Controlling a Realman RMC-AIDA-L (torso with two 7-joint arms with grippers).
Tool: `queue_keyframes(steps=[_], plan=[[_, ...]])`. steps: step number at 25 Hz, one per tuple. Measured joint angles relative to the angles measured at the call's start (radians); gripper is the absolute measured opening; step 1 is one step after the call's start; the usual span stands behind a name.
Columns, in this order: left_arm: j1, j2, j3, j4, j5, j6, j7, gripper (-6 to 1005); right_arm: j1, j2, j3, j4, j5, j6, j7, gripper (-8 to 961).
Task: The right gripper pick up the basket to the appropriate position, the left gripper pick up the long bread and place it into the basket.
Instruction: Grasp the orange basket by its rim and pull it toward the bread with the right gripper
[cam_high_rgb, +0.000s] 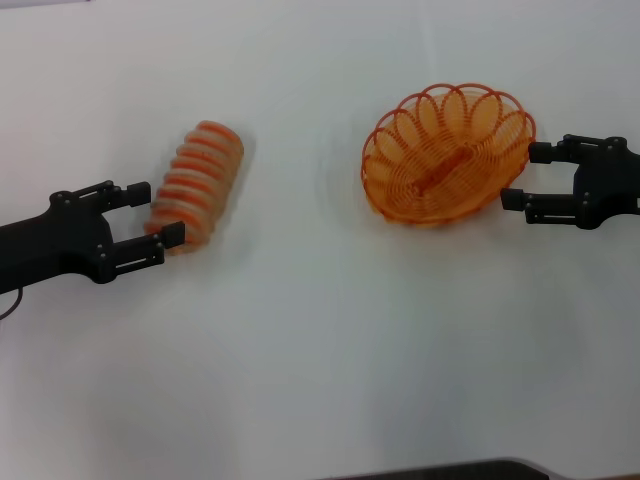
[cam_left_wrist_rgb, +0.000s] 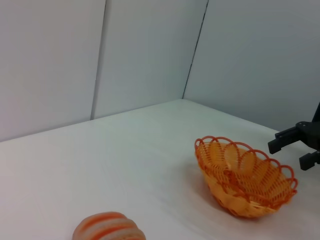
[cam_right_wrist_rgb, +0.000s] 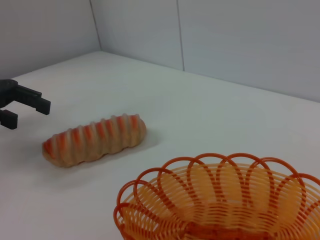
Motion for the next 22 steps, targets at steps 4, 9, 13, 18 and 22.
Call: queue_keyframes(steps=[4,9,13,18,22], plan=[[0.0,-0.002,0.0,0.0,0.0,-0.004,0.0,749,0.0,0.0,-0.002,0.0,0.001,0.005,0.0,834],[0.0,-0.003,0.001,-0.002,-0.003,-0.004,0.001,749,0.001,0.0,-0.002,0.001,0.002,0.006,0.001,834],[0.0,-0.003,0.001,-0.002,-0.004,-0.004,0.0,749,0.001,0.0,-0.001,0.001,0.002,0.006,0.001,833],[0.001,-0.002,-0.001,-0.001,-0.006,-0.004,-0.003,749,0.002,0.0,0.005,-0.001,0.003,0.002,0.002,833],[0.0,-0.001,-0.001,0.0,-0.006,-0.004,-0.004,750,0.002,0.0,0.005,-0.002,0.004,0.002,0.003,833]])
